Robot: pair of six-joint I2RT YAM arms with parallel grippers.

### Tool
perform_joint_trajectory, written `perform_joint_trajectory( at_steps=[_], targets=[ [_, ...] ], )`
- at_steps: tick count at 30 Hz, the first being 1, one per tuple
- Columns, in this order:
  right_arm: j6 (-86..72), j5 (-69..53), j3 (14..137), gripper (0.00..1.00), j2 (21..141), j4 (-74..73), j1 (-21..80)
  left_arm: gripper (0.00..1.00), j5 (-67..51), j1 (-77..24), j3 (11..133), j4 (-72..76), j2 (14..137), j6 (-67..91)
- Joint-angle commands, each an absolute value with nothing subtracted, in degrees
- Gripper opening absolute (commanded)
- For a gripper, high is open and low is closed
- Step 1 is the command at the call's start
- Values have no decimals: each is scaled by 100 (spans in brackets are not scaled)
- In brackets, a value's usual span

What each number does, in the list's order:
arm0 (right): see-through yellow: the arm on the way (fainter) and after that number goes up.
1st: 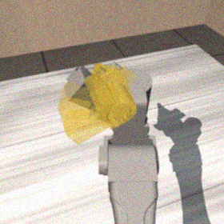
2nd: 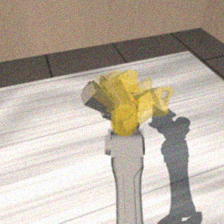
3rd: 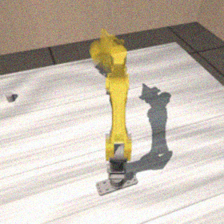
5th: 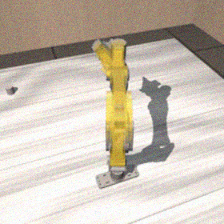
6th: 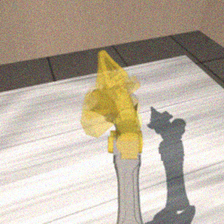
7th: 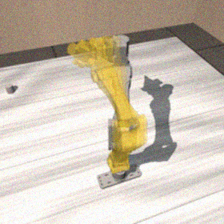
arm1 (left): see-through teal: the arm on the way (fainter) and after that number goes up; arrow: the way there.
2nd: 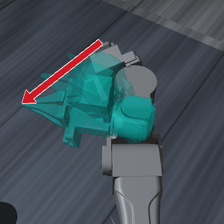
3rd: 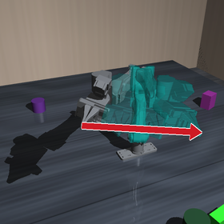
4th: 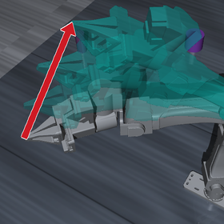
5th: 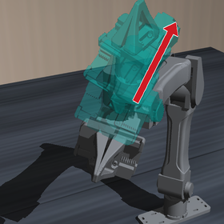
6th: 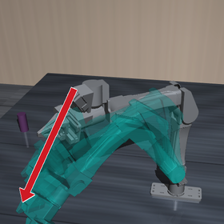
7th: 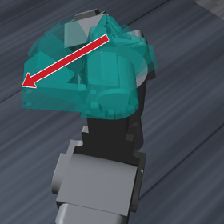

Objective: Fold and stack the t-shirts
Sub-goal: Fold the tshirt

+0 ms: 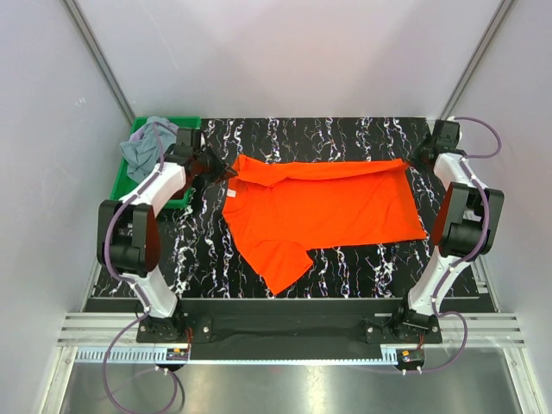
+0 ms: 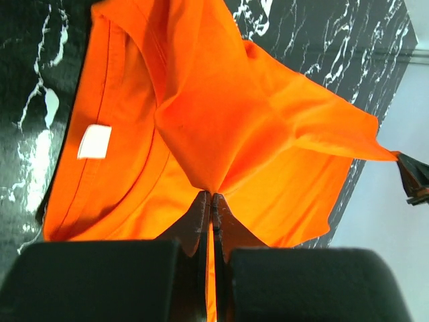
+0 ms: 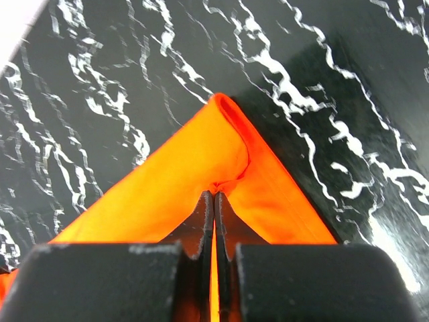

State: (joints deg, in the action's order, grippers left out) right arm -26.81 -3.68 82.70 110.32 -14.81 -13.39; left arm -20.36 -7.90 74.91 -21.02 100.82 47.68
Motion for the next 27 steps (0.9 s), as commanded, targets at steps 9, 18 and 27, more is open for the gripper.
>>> perform_joint_trajectory(
  at_steps=[9, 18, 27],
  targets=[
    [-2725, -35, 7928, 0, 10652, -1837, -1415, 0, -2074, -896, 6619, -1714, 9404, 4729],
    [-2804, 158, 7620, 0, 10565, -1951, -1459, 0, -1969, -1142, 5916, -1591, 9238, 4684],
    [-2812, 361, 7453, 0, 10679, -1969, -1485, 28, -1758, -1468, 5564, -1556, 9150, 4825]
  ],
)
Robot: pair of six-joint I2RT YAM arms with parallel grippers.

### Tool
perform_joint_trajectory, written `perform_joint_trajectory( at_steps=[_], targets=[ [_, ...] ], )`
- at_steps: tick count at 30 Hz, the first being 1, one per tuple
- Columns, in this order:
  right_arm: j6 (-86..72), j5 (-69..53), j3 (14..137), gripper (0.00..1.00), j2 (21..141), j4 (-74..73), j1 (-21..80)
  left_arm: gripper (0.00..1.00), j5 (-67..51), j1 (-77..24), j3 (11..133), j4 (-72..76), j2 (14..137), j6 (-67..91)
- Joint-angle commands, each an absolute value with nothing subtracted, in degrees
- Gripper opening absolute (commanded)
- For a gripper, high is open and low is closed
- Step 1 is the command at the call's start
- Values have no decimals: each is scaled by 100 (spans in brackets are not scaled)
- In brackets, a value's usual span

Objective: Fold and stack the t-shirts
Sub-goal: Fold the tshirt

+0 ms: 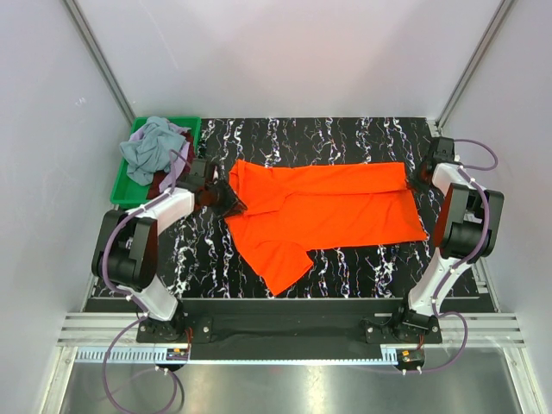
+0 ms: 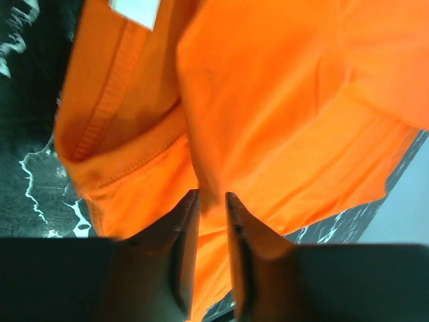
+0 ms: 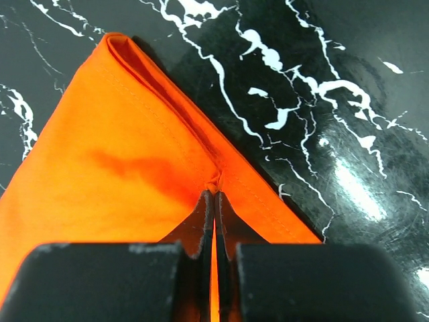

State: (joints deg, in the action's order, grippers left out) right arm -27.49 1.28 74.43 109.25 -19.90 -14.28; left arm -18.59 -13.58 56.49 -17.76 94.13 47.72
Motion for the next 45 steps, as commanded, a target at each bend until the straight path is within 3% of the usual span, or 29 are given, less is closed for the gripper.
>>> perform_joint_trajectory(
  at_steps=[1, 3, 7, 15, 21, 34, 38, 41, 45],
  targets=[
    [-2804, 326, 7488, 0, 10705, -2004, -1494, 36, -1784, -1476, 5598, -1590, 9149, 4825],
    [-2795, 299, 7637, 4, 10714, -2152, -1494, 49, -1758, -1477, 5712, -1652, 9123, 4764],
    [-2742, 255, 7787, 5, 10521, -2267, -1494, 57, -1267, -1441, 6598, -2371, 9307, 4055],
    [-2821, 70, 7884, 0, 10406, -2338, -1494, 55, -263, -1362, 9084, -3347, 10501, 3138],
    [-2821, 9, 7910, 0, 10354, -2338, -1494, 56, -396, -1371, 8675, -2945, 10546, 2725],
    [-2795, -290, 7726, 0, 10283, -2277, -1494, 58, -808, -1362, 10546, -3024, 12207, 2207],
    [-2839, -369, 7498, 0, 10178, -2145, -1494, 59, 687, -1721, 11423, -3567, 12655, 1732],
    [-2839, -396, 7401, 0, 10099, -2101, -1494, 52, 1071, -1828, 12005, -3840, 13138, 1433],
    [-2848, -448, 7418, 0, 10081, -2092, -1494, 51, 1335, -1863, 12235, -3982, 13359, 1205]
  ],
)
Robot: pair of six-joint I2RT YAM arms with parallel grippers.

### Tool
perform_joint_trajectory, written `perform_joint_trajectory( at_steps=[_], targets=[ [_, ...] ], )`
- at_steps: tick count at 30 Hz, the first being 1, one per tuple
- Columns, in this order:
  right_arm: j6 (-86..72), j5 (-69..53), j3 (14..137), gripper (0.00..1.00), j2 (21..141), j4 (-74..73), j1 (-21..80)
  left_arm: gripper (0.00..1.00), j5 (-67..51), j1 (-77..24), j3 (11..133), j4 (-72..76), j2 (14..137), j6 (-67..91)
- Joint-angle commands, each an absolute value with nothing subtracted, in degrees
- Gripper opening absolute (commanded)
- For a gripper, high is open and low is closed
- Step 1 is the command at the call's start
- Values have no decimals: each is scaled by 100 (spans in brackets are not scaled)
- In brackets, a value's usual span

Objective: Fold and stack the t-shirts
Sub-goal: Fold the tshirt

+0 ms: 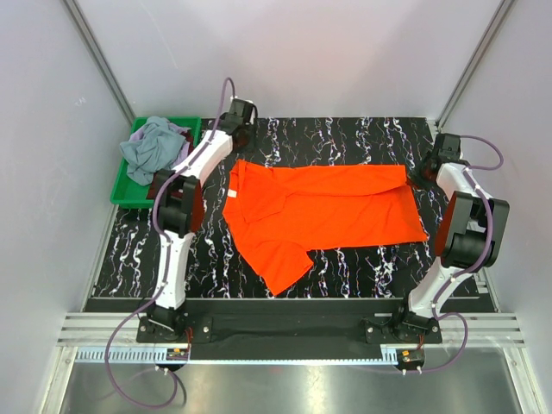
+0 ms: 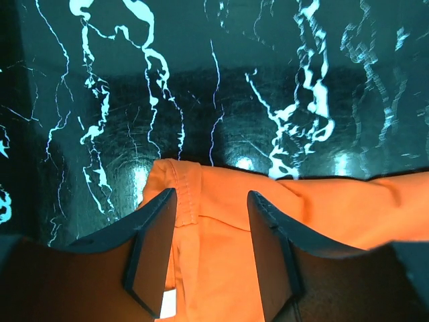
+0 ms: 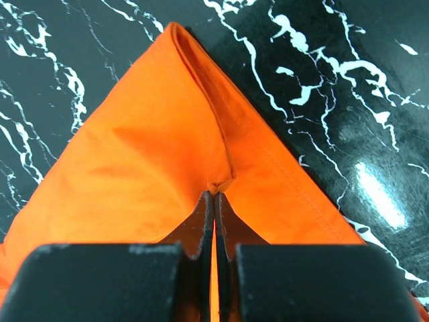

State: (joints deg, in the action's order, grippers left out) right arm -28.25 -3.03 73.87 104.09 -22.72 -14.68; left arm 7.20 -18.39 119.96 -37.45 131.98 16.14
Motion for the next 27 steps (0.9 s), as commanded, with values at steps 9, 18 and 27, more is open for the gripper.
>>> perform_joint_trajectory(
  at_steps=[9, 18, 27],
  targets=[
    [-2857, -492, 7401, 0, 10169, -2022, -1494, 45, 1801, -2021, 12304, -3770, 13658, 528],
    [-2839, -431, 7400, 0, 10169, -2030, -1494, 46, 1407, -2030, 12235, -3482, 13720, 211],
    [-2821, -396, 7418, 0, 10204, -2030, -1494, 44, 1397, -2039, 12322, -3568, 13843, 158]
  ],
)
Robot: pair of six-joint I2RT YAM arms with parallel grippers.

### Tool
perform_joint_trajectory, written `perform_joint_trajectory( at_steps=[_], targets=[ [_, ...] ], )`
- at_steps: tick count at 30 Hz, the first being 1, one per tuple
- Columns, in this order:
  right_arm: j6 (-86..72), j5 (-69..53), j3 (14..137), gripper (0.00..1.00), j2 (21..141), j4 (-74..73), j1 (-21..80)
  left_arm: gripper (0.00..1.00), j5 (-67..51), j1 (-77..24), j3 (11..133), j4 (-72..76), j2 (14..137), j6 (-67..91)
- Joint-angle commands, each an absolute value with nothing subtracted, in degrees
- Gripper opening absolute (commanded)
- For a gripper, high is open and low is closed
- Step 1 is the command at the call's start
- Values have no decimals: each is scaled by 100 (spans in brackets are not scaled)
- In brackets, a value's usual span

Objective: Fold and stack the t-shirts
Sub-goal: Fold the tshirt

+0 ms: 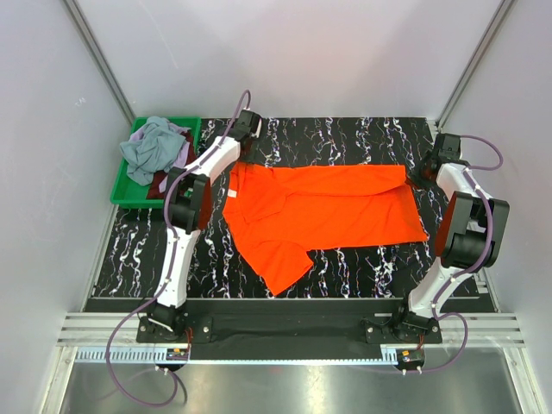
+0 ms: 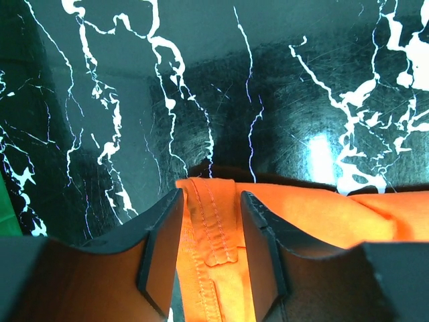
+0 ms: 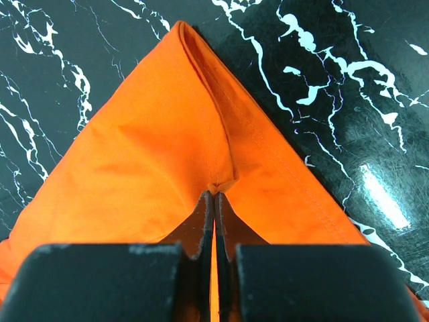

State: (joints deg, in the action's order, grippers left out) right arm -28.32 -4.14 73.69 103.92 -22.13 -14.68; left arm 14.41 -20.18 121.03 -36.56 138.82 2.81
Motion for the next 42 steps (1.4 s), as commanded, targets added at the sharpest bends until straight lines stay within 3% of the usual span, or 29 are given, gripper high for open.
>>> perform_joint_trajectory(
  at_steps=[1, 3, 9, 12, 20, 30, 37, 42],
  targets=[
    [-2821, -387, 7418, 0, 10204, -2039, -1494, 43, 1458, -2039, 12348, -3594, 13869, 158],
    [-2804, -369, 7427, 0, 10204, -2039, -1494, 41, 1520, -2039, 12331, -3586, 13869, 167],
    [-2821, -343, 7453, 0, 10239, -2057, -1512, 19, 1494, -2039, 12506, -3673, 13939, 246],
    [-2813, -273, 7453, 0, 10231, -2057, -1529, 1, 1503, -2022, 12621, -3753, 13948, 430],
    [-2883, -158, 7392, 0, 10222, -2030, -1626, 0, -112, -1249, 12271, -3551, 13545, 2029],
    [-2892, -35, 7216, 0, 10116, -1925, -1652, 0, -606, -879, 11804, -3340, 13324, 2979],
    [-2918, 114, 7181, 0, 10090, -1916, -1696, 0, -1609, -616, 11065, -2408, 12938, 3673],
    [-2918, 26, 7172, 0, 10107, -1863, -1705, 16, -618, -633, 11399, -3137, 12806, 3323]
  ],
)
